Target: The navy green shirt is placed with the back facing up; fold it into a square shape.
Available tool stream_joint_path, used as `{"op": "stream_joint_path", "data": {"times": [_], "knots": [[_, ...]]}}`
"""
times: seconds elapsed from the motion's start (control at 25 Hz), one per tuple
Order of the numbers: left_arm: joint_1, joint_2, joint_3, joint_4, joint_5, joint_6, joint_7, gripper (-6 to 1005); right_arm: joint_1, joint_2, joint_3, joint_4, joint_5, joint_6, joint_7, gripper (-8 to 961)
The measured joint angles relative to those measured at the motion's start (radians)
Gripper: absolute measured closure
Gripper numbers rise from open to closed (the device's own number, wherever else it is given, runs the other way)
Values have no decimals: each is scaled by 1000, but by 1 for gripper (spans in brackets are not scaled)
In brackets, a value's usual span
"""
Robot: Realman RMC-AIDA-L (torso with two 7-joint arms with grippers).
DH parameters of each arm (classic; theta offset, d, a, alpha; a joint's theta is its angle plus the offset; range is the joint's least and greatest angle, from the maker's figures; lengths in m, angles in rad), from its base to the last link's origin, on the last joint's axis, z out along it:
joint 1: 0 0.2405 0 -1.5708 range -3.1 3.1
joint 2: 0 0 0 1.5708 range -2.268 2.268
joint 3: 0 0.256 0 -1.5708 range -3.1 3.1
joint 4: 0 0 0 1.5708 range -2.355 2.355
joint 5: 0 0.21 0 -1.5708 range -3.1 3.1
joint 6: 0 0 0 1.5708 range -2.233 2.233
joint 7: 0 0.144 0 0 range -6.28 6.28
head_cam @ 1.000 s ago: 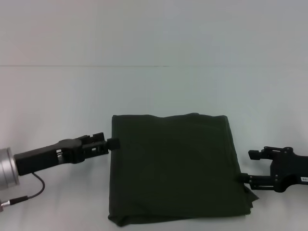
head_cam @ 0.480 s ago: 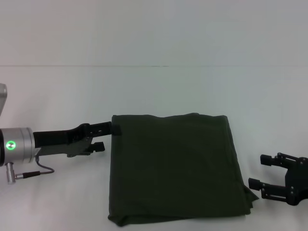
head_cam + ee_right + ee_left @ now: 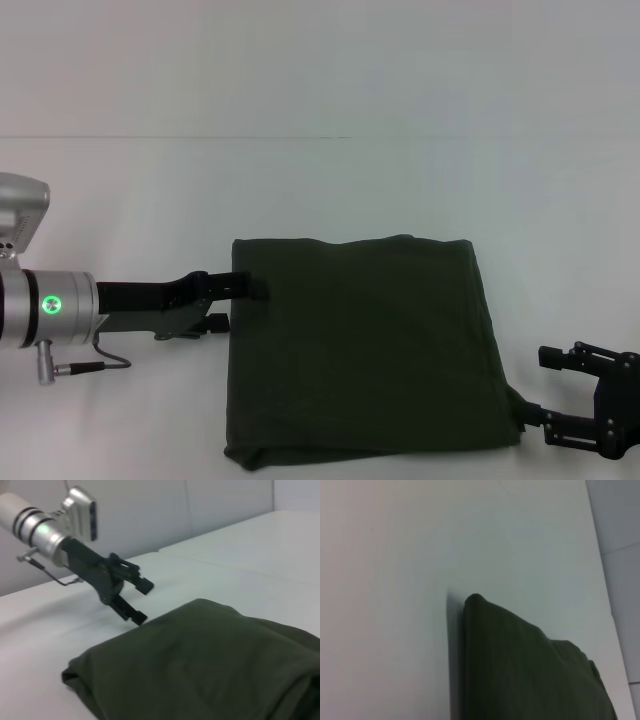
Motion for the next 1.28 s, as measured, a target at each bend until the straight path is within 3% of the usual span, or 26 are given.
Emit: {"op": "stream_joint_path", "data": {"times": [0.8, 0.92, 1.12, 1.28], "knots": [[-22, -30, 73, -11, 0, -58, -14, 36, 10, 0, 1, 12, 5, -14, -21, 129], [-19, -26, 68, -5, -6, -53, -15, 35, 7, 0, 4, 12, 5, -14, -21, 129], [-5, 0, 63, -7, -8, -56, -30, 35, 6, 0, 6, 12, 5, -17, -21, 129], [2, -1, 57, -10, -7, -77, -30, 36, 8, 0, 8, 12, 5, -22, -20, 129]]}}
